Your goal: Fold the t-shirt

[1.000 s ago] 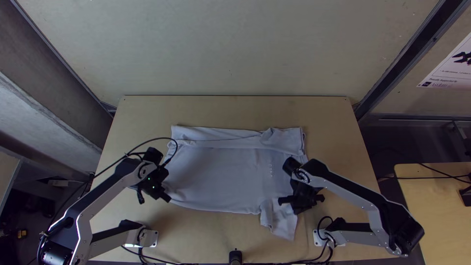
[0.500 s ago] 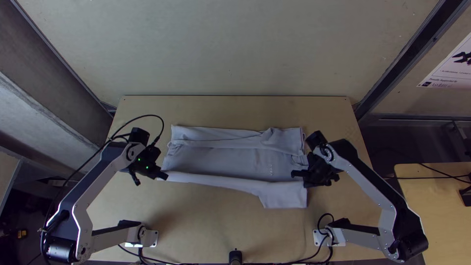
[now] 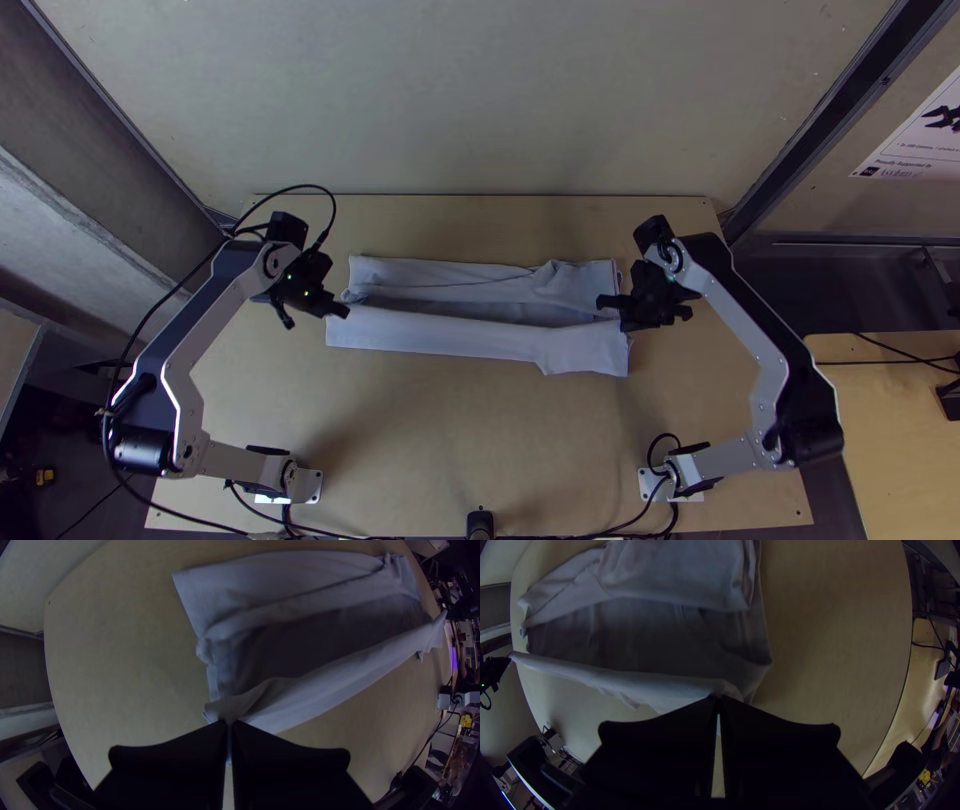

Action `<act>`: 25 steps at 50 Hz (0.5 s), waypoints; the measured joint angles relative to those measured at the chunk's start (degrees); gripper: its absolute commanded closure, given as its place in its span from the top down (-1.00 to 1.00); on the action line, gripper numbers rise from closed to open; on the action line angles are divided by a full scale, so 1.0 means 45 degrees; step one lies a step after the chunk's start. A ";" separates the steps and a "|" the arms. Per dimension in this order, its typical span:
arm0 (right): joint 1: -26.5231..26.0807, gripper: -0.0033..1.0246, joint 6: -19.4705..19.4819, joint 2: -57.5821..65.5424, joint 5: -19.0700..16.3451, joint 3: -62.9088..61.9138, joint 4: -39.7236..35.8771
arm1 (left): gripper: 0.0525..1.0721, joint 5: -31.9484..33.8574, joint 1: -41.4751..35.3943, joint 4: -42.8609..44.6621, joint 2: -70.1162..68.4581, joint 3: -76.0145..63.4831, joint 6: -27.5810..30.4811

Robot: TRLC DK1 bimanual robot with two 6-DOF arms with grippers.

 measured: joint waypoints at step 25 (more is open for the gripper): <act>-0.1059 -0.95 -0.0641 0.4284 0.0034 0.4017 0.0350 | -0.95 0.0000 -0.0049 0.0029 0.4269 0.3973 0.0010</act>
